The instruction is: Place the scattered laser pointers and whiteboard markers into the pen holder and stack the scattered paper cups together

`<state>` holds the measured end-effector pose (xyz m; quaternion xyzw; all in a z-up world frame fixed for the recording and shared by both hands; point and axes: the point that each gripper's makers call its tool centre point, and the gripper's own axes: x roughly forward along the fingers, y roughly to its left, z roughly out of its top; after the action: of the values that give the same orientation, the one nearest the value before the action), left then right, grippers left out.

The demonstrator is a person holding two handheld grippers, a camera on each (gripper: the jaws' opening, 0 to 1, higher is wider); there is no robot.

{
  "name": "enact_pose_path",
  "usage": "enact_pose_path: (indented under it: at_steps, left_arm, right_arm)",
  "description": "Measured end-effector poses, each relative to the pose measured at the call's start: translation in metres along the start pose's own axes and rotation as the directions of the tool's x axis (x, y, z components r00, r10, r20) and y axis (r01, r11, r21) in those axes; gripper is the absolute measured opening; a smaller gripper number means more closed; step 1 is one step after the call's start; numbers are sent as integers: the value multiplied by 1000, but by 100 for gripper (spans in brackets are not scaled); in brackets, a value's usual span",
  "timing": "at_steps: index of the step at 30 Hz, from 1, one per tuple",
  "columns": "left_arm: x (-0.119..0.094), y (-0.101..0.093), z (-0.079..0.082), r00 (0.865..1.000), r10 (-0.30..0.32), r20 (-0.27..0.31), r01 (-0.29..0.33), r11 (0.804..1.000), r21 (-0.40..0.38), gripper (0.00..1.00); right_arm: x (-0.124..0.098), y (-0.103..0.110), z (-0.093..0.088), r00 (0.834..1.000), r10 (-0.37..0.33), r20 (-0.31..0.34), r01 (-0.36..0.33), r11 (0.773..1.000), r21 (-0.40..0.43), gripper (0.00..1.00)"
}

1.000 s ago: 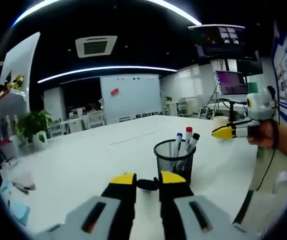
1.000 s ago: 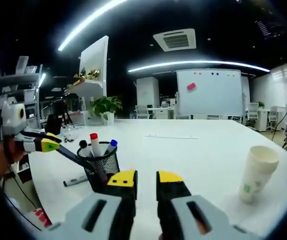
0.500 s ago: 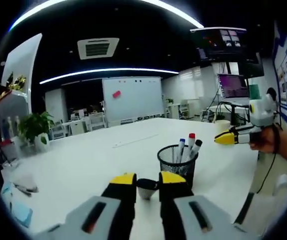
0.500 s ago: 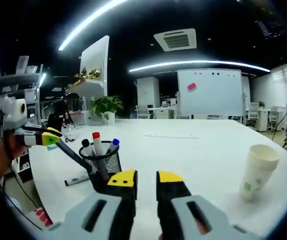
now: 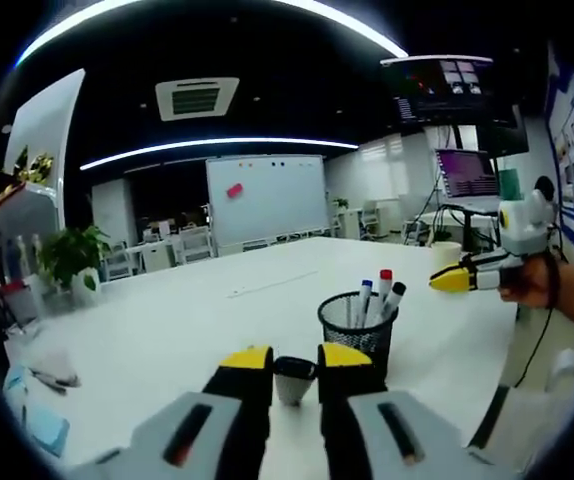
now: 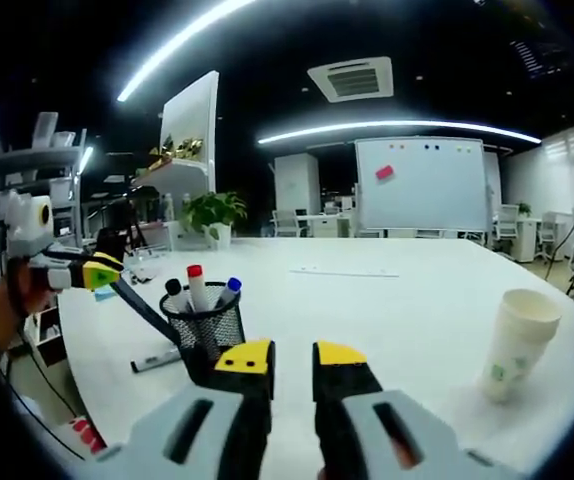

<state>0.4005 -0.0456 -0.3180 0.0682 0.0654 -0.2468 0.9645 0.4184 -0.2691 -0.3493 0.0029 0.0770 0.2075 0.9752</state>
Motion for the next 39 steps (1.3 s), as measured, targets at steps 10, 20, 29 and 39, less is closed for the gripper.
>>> enact_pose_path:
  at_steps: [10, 20, 29, 39]
  left_arm:
    - [-1, 2, 1, 1000, 7, 0, -7, 1000, -27, 18]
    - [-3, 5, 6, 1000, 7, 0, -7, 1000, -29, 18]
    - [-3, 4, 13, 1000, 2, 11, -2, 1000, -17, 18]
    - [-3, 5, 16, 1000, 2, 13, -1, 1000, -14, 18]
  right_arm:
    - [4, -5, -3, 1000, 2, -5, -2, 1000, 4, 16]
    - [8, -4, -5, 1000, 6, -7, -6, 1000, 8, 16]
    - [10, -4, -3, 1000, 7, -6, -7, 1000, 6, 16]
    - [9, -3, -4, 1000, 7, -5, -7, 1000, 14, 16]
